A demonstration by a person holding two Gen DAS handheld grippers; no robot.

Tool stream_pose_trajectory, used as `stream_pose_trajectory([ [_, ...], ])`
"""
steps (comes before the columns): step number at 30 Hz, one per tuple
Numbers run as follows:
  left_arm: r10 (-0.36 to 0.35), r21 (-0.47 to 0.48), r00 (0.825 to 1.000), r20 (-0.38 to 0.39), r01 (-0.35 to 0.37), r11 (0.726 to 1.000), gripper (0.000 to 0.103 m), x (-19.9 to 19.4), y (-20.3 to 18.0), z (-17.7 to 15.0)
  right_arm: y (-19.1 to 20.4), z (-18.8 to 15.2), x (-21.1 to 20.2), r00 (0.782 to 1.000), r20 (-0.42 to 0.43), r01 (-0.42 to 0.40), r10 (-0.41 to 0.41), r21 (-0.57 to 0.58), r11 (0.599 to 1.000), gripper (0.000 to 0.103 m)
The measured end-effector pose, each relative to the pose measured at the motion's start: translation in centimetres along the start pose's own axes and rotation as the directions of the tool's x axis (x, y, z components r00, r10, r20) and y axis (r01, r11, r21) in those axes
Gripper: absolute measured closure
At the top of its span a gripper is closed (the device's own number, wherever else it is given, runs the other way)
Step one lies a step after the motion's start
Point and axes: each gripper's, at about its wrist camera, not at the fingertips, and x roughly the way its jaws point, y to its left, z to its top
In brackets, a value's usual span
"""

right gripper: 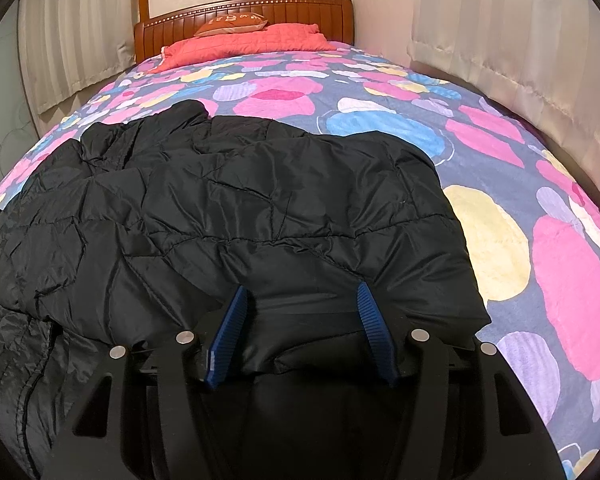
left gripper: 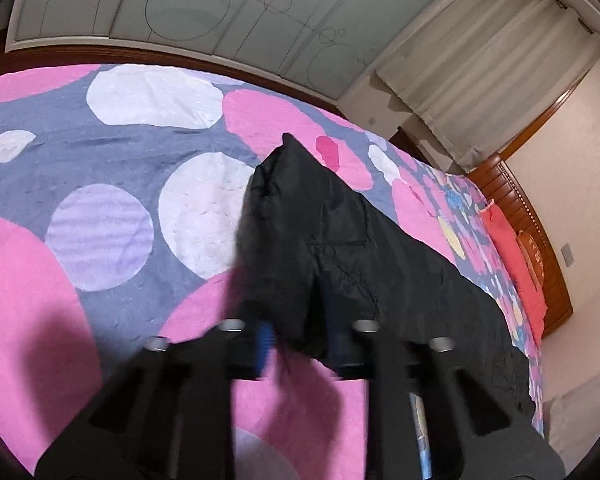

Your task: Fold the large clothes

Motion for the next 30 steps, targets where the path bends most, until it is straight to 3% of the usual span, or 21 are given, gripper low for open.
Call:
stream_pose_trajectory([
  [5,0.022,0.088,0.999,0.031,-0.025,0.996,0.095,-1.0,-1.7,0.1,0.0,0.0,0.0,1.000,0.000,0.000,0.000,-0.001,1.000,0.045],
  [8,-0.008,0.167,0.998,0.068,-0.003,0.986,0.095,-2.3,-4.7,-0.3,0.0,0.0,0.0,1.000,0.000,0.000,0.000,-0.002,1.000,0.045],
  [13,-0.106,0.313,0.990,0.093,0.072,0.947,0.095,-4.1,-11.1,-1.3,0.0,0.0,0.0,1.000,0.001,-0.003,0.003,-0.001,1.000,0.045],
  [19,-0.264,0.502,0.965,-0.002,0.229,0.834,0.095,-5.2,-21.2,-6.0,-0.3,0.3,0.0,1.000,0.003,-0.009,0.009,0.003,1.000,0.045],
  [21,-0.281,0.533,0.959,-0.038,0.257,0.806,0.095,-5.2,-23.4,-8.0,-0.4,0.4,0.0,1.000,0.004,-0.012,0.012,0.005,1.000,0.045],
  [25,-0.318,0.608,0.940,-0.125,0.326,0.724,0.095,-4.8,-28.6,-13.3,-0.5,0.4,0.0,1.000,0.007,-0.018,0.018,0.010,1.000,0.045],
  [30,-0.321,0.666,0.918,-0.233,0.391,0.635,0.095,-4.0,-33.0,-19.8,-0.5,0.3,0.1,1.000,0.011,-0.028,0.028,0.016,0.999,0.045],
])
